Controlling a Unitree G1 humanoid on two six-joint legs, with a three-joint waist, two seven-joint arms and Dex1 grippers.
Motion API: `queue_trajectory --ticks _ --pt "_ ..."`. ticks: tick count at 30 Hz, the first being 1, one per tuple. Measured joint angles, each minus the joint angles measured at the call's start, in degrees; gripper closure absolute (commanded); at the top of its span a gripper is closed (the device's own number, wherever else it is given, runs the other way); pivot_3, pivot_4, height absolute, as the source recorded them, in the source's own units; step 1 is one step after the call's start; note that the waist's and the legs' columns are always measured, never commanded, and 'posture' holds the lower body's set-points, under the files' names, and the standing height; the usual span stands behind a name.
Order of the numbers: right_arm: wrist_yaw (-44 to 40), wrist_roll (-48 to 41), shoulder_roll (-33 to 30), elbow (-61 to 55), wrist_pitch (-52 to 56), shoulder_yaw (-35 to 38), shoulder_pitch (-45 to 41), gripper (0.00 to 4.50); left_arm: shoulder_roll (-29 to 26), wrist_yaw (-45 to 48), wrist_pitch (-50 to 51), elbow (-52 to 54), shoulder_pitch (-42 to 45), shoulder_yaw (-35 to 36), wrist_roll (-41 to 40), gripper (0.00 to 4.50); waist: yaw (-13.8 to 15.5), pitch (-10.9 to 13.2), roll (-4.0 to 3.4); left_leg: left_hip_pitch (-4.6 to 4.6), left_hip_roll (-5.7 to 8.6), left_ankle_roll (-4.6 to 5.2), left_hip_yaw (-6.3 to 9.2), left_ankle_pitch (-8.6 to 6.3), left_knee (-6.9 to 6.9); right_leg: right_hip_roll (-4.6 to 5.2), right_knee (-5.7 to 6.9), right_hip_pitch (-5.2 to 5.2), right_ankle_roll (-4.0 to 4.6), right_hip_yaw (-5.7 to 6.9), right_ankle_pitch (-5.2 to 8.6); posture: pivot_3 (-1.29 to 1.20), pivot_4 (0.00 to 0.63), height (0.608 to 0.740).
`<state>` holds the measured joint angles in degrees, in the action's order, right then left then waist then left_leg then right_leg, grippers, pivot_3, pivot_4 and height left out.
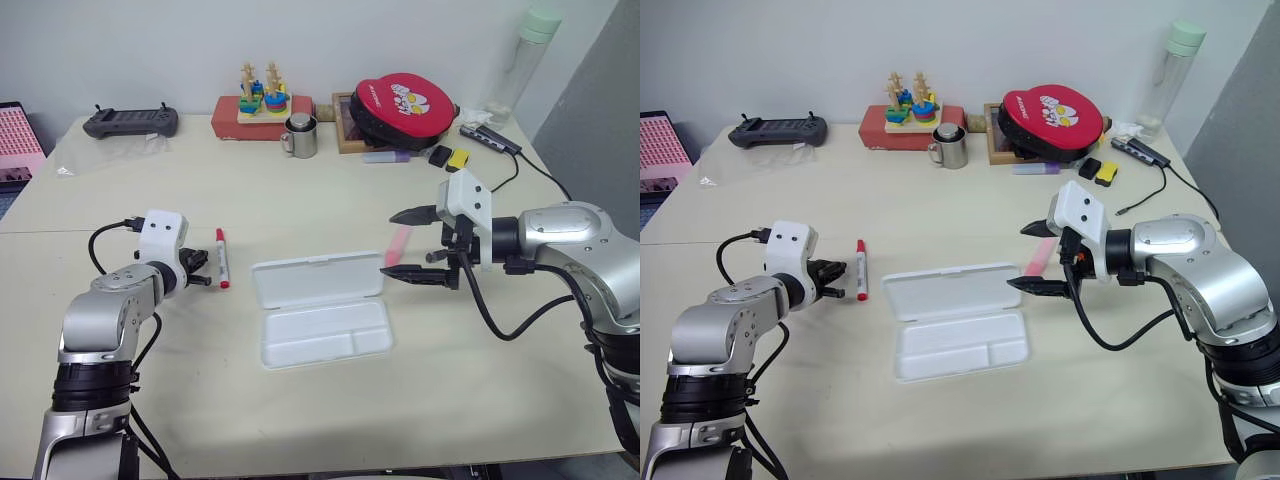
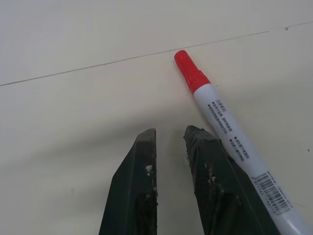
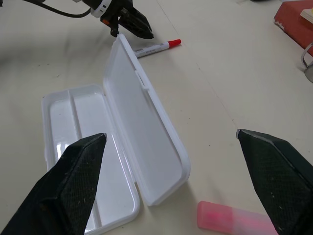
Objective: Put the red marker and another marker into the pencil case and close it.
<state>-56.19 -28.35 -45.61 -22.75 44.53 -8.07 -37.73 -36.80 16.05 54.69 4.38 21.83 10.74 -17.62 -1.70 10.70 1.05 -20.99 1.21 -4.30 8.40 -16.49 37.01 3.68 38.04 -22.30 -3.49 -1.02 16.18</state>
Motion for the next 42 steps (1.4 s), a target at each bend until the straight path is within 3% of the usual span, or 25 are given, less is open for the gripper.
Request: queue_trajectory --ticks 14,39,42 --pt "0.0 0.0 0.3 -0.1 0.1 0.0 0.2 0.00 10.0 -8.6 6.4 0.8 6.6 2.4 0.4 0.03 0.0 0.0 0.01 -0.01 0.02 -0.01 0.01 0.01 0.04 0.02 0.02 0.01 -0.01 0.02 -0.01 0.00 0.150 0.740" --pt "0.1 0.1 0.3 -0.1 0.0 0.0 1.0 0.00 16.0 -15.5 12.6 -0.7 7.2 10.5 1.1 0.03 0.0 0.0 0.02 0.03 0.04 -0.05 -0.02 0.03 0.06 0.03 0.04 0.02 -0.02 0.00 -0.01 0.00 0.150 0.740" --pt "0.1 0.1 0.3 -0.1 0.0 0.0 1.0 0.00 16.0 -16.1 12.7 -0.8 7.1 10.9 1.4 0.47 -0.1 0.0 0.02 0.05 0.03 -0.05 -0.02 0.03 0.05 0.03 0.07 0.02 -0.01 0.00 -0.01 0.00 0.150 0.740"
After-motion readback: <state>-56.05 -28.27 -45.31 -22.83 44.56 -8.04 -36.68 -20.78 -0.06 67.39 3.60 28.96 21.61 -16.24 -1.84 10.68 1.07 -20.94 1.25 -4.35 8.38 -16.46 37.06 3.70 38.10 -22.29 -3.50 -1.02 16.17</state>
